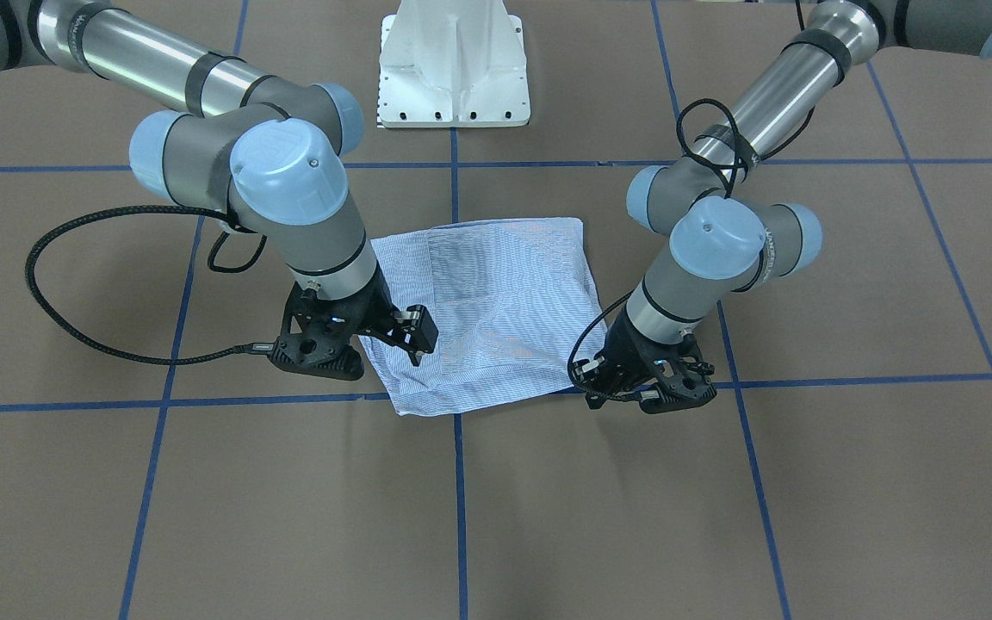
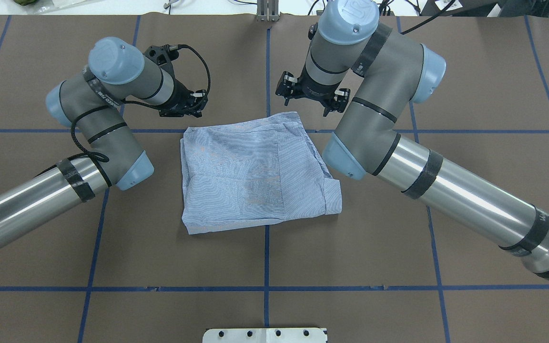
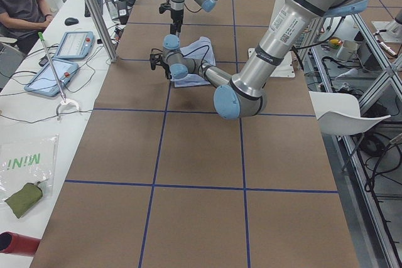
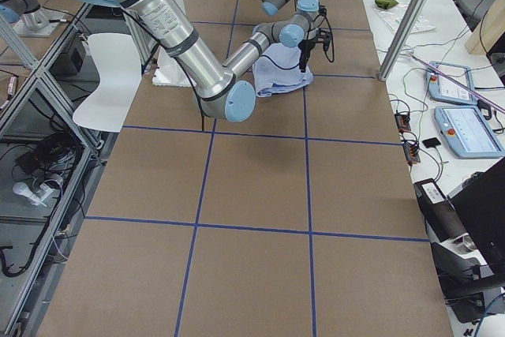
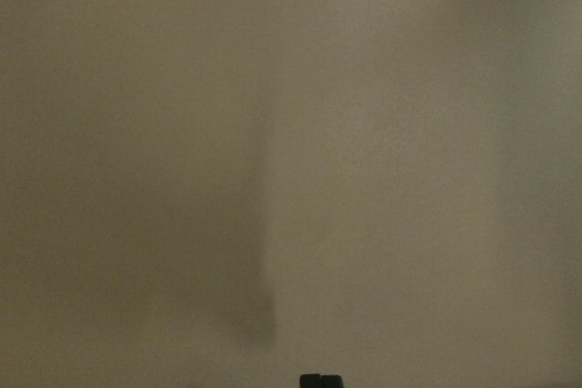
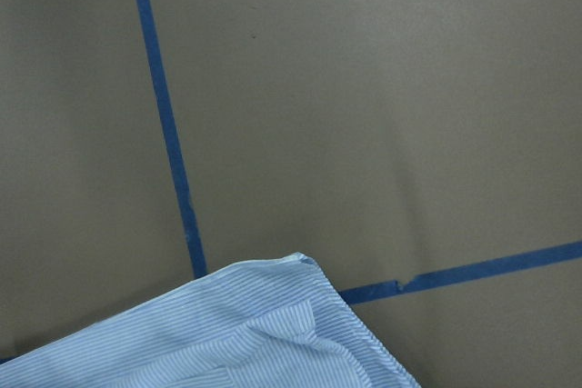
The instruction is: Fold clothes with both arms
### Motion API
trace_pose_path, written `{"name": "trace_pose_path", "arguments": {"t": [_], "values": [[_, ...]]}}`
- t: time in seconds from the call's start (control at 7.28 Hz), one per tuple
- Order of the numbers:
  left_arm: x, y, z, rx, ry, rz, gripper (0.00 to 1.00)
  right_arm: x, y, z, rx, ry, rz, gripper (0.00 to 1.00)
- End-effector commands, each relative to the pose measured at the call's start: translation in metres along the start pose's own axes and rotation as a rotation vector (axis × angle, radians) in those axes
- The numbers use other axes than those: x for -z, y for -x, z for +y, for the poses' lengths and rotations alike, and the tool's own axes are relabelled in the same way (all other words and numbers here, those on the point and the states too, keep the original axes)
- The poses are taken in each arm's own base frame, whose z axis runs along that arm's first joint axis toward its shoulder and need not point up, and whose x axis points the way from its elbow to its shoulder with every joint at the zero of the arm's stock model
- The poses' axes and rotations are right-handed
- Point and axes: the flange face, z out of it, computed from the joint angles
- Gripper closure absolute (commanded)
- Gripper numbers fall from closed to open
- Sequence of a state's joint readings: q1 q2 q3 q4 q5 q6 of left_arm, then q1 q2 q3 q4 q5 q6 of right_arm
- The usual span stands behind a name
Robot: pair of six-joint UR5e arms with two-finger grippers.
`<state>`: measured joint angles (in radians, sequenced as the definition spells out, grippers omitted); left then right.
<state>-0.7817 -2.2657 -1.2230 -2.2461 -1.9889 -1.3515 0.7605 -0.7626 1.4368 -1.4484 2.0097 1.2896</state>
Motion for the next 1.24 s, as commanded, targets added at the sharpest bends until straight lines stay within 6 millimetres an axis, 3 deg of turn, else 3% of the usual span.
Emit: {"name": "trace_pose_path", "arguments": {"t": [0.0, 0.14, 0.27, 0.41, 0.55, 0.82, 0.96, 1.1], "values": [[0.026, 0.012, -0.041, -0.053, -0.049, 0.002, 1.00, 0.018, -0.075, -0.035, 0.084, -0.040, 0.027, 0.00], [0.039, 0.027, -0.062, -0.074, -0.077, -0.009, 0.06, 0.027, -0.129, -0.053, 0.143, -0.046, 0.061, 0.00], [0.053, 0.043, -0.080, -0.081, -0.099, -0.019, 0.00, 0.045, -0.163, -0.072, 0.174, -0.028, 0.118, 0.00], [0.083, 0.077, -0.104, -0.143, -0.064, -0.008, 0.00, 0.073, -0.188, -0.090, 0.226, -0.011, 0.185, 0.00], [0.129, 0.138, -0.131, -0.224, -0.069, -0.010, 0.00, 0.101, -0.211, -0.101, 0.278, 0.023, 0.250, 0.00], [0.191, 0.234, -0.173, -0.351, -0.101, -0.080, 0.00, 0.143, -0.302, -0.118, 0.371, 0.086, 0.283, 0.00], [0.210, 0.260, -0.190, -0.452, -0.084, -0.146, 0.00, 0.155, -0.362, -0.127, 0.406, 0.121, 0.257, 0.00], [0.232, 0.322, -0.192, -0.487, -0.069, -0.204, 0.00, 0.169, -0.415, -0.133, 0.392, 0.131, 0.251, 0.00]]}}
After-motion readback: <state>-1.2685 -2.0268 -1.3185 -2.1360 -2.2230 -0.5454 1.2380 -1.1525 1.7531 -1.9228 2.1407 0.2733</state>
